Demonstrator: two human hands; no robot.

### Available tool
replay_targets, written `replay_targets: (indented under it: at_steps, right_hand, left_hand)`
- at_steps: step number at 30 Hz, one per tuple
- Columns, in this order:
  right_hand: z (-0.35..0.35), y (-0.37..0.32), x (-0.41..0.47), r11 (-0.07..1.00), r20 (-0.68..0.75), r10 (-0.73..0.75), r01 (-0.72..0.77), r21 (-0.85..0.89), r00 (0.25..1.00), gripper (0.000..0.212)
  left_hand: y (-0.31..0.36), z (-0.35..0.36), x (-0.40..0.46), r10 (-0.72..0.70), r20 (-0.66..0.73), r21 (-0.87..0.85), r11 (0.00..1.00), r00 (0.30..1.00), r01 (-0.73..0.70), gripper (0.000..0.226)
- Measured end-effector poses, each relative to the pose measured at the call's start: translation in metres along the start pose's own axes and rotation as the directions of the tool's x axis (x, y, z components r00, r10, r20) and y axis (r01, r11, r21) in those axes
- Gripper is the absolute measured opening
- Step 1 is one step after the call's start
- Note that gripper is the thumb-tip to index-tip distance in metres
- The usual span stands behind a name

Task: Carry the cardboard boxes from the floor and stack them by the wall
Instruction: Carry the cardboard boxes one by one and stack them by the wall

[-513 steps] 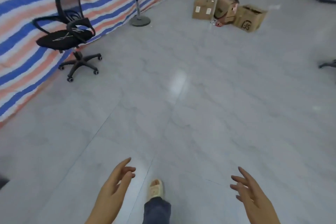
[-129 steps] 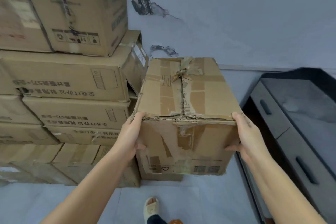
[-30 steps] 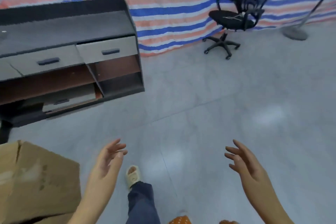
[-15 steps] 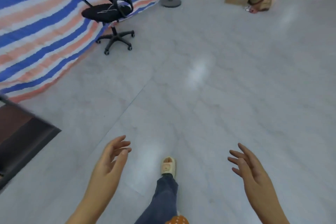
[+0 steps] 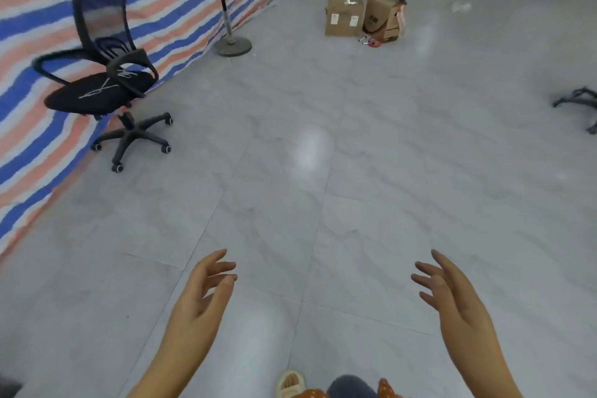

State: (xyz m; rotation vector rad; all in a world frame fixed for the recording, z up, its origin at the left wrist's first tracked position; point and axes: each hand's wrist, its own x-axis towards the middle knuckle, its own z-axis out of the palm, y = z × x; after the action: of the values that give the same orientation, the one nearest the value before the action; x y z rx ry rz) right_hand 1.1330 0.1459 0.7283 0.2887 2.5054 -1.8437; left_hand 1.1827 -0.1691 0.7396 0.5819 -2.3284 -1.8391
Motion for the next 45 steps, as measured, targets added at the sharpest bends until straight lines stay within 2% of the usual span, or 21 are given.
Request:
replay_targets:
  at_steps: [3, 9, 16, 20, 23, 25, 27, 32, 36, 40, 43, 45]
  right_hand:
    - [-0.002, -0.003, 0.035, 0.999, -0.062, 0.034, -0.034, 0.009, 0.997, 0.037]
    - [-0.01, 0.0, 0.133, 0.996, -0.131, 0.089, -0.087, 0.021, 0.987, 0.039]
    - [-0.057, -0.01, 0.298, 0.999, -0.153, 0.04, -0.036, 0.028, 0.987, 0.036]
    - [-0.088, -0.028, 0.397, 1.0, -0.148, 0.013, -0.013, 0.003, 0.989, 0.035]
    - [-0.099, -0.031, 0.454, 1.0, -0.126, 0.019, -0.021, -0.012, 0.992, 0.037]
    - [-0.098, -0.03, 0.49, 0.999, -0.109, 0.029, -0.031, -0.018, 0.994, 0.037]
    - [-0.092, -0.03, 0.525, 0.999, -0.091, 0.044, -0.046, -0.025, 0.995, 0.037]
    - [-0.063, -0.037, 0.628, 0.997, -0.066, 0.064, -0.066, -0.044, 0.996, 0.036]
    - [-0.027, -0.06, 0.73, 0.998, -0.097, 0.058, -0.059, -0.016, 0.994, 0.036]
    - [0.01, -0.108, 0.836, 1.0, -0.133, 0.01, -0.009, 0.005, 0.991, 0.035]
    - [0.036, -0.135, 0.9, 1.0, -0.109, -0.008, 0.007, -0.009, 0.994, 0.031]
    - [0.051, -0.144, 0.934, 1.0, -0.101, 0.0, -0.001, -0.018, 0.995, 0.03]
  left_hand:
    - [0.02, 0.02, 0.05, 0.019, 0.059, 0.015, 1.0, 0.998, -0.02, 0.042]
    - [0.047, 0.08, 0.154, 0.011, 0.115, 0.052, 0.999, 0.993, -0.017, 0.042]
    - [0.09, 0.2, 0.278, 0.048, 0.124, 0.0, 0.999, 0.991, -0.048, 0.03]
    - [0.129, 0.262, 0.35, 0.091, 0.159, -0.011, 0.996, 0.983, -0.09, 0.032]
    - [0.143, 0.292, 0.389, 0.072, 0.158, -0.013, 0.997, 0.985, -0.071, 0.042]
    - [0.146, 0.306, 0.415, 0.041, 0.132, -0.008, 0.999, 0.99, -0.04, 0.038]
    - [0.144, 0.316, 0.446, -0.001, 0.098, -0.007, 1.0, 0.995, 0.002, 0.029]
    - [0.144, 0.336, 0.542, -0.079, 0.056, 0.03, 0.997, 0.995, 0.077, 0.033]
    - [0.163, 0.345, 0.656, -0.047, 0.063, 0.016, 0.999, 0.997, 0.046, 0.033]
    - [0.215, 0.349, 0.772, 0.054, 0.062, 0.002, 0.999, 0.997, -0.054, 0.028]
    - [0.241, 0.352, 0.844, 0.075, 0.091, 0.013, 0.997, 0.993, -0.077, 0.041]
    - [0.247, 0.354, 0.882, 0.064, 0.089, 0.026, 0.997, 0.994, -0.066, 0.041]
